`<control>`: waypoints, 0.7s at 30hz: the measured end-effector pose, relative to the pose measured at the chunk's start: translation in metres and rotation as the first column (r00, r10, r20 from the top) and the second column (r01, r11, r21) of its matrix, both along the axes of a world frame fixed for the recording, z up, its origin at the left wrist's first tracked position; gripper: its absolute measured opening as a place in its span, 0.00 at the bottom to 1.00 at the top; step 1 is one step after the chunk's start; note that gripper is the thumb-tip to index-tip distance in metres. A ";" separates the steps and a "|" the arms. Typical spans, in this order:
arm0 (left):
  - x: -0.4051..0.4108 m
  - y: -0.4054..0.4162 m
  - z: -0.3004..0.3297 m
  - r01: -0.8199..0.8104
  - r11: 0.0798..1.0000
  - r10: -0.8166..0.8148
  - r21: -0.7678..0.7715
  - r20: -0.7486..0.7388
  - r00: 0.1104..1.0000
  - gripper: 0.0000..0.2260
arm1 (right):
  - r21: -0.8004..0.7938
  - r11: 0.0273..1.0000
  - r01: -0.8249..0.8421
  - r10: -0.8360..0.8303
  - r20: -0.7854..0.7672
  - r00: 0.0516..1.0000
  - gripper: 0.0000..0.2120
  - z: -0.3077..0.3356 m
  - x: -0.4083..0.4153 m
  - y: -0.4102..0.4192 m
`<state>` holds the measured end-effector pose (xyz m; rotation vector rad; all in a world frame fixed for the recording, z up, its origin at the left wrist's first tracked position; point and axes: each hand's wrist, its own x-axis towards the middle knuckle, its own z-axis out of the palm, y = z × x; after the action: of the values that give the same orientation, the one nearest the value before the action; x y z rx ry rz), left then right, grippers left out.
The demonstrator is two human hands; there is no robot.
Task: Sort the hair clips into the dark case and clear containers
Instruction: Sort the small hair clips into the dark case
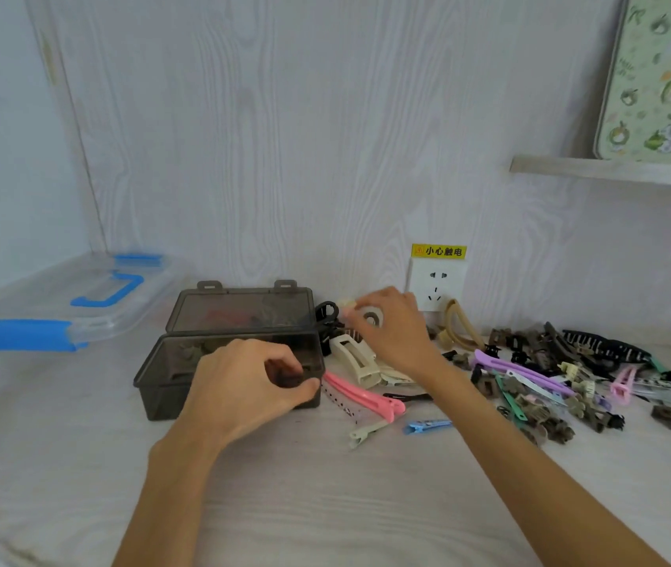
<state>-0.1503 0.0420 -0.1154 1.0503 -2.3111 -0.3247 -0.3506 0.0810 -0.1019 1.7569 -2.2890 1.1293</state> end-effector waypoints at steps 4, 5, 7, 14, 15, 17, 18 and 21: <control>-0.003 0.001 0.000 0.033 0.999 -0.033 -0.011 -0.015 0.999 0.03 | -0.121 0.953 -0.276 0.298 0.248 0.922 0.10 0.024 0.021 -0.012; -0.004 0.001 0.000 0.041 0.999 -0.042 -0.022 -0.032 0.999 0.03 | -0.106 0.936 -0.335 0.350 0.190 0.917 0.10 0.027 0.027 -0.017; -0.007 0.004 0.000 0.050 0.998 -0.052 -0.044 -0.053 0.997 0.03 | 0.019 0.929 -0.370 0.370 0.027 0.929 0.10 0.027 0.035 -0.027; -0.011 0.005 -0.003 0.058 0.989 -0.063 -0.133 -0.037 0.997 0.04 | 0.125 0.971 -0.205 0.195 0.088 0.977 0.09 0.049 -0.027 0.034; -0.012 0.007 -0.002 0.047 0.985 -0.056 -0.168 -0.050 0.997 0.06 | 0.145 0.975 -0.168 0.154 0.101 0.983 0.08 0.048 -0.040 0.050; -0.016 0.013 -0.001 0.036 0.964 -0.065 -0.264 -0.102 0.993 0.10 | 0.200 0.975 -0.102 0.076 0.132 0.988 0.07 0.041 -0.060 0.084; -0.020 0.017 0.001 0.034 0.949 -0.080 -0.314 -0.134 0.988 0.10 | 0.223 0.972 -0.071 0.045 0.121 0.992 0.07 0.035 -0.068 0.099; -0.041 0.042 0.000 0.068 0.901 -0.160 -0.428 -0.184 0.970 0.04 | 0.222 0.975 0.029 -0.035 0.022 0.999 0.07 0.013 -0.087 0.137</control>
<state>-0.1909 0.0844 -0.1156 0.6320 -2.1184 0.0200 -0.4372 0.2176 -0.0889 1.7771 -2.5362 0.9267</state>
